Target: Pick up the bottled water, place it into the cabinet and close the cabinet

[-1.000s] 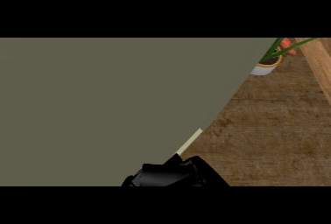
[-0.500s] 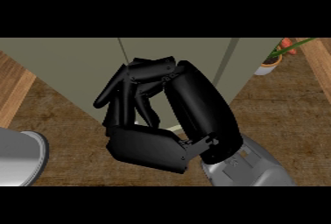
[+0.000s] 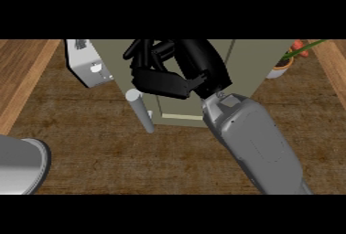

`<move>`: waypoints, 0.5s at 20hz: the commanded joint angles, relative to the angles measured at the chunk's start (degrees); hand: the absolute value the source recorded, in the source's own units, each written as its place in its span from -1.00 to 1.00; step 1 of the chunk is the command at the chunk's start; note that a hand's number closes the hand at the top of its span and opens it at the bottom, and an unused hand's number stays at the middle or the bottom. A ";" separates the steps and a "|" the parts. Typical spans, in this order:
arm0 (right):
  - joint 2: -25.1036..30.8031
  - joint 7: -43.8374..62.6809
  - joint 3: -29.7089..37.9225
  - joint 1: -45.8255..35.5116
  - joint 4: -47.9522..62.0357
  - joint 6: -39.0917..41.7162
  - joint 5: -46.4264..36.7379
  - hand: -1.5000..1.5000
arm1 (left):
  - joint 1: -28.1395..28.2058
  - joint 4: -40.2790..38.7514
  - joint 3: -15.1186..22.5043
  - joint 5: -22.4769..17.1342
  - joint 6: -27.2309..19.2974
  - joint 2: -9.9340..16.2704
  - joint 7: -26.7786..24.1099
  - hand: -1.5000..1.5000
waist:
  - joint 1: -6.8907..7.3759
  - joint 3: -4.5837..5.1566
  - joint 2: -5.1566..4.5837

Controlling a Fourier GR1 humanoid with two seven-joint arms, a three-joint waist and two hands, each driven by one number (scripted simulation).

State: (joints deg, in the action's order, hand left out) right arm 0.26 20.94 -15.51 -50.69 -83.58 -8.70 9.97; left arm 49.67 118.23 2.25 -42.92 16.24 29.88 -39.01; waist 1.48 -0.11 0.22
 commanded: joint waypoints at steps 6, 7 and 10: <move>0.71 -6.71 5.25 -6.06 17.87 1.95 -0.10 1.00 | -0.45 0.99 -2.78 -1.75 2.13 0.18 1.73 1.00 | 0.69 0.14 -0.65; 2.90 -7.23 6.56 -6.07 18.90 3.66 1.43 1.00 | -1.51 1.56 -2.15 -0.82 1.12 -0.38 1.67 1.00 | 0.76 0.13 -0.88; 1.84 -10.40 4.43 -4.60 21.14 1.76 -0.50 1.00 | -1.39 2.91 -1.72 -1.89 0.45 0.13 3.78 1.00 | 0.83 0.12 -1.06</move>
State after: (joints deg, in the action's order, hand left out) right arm -0.03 12.49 -15.40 -55.18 -72.60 -4.49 11.78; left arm 48.46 119.94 0.13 -44.37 16.95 30.12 -36.36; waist 2.57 0.22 1.88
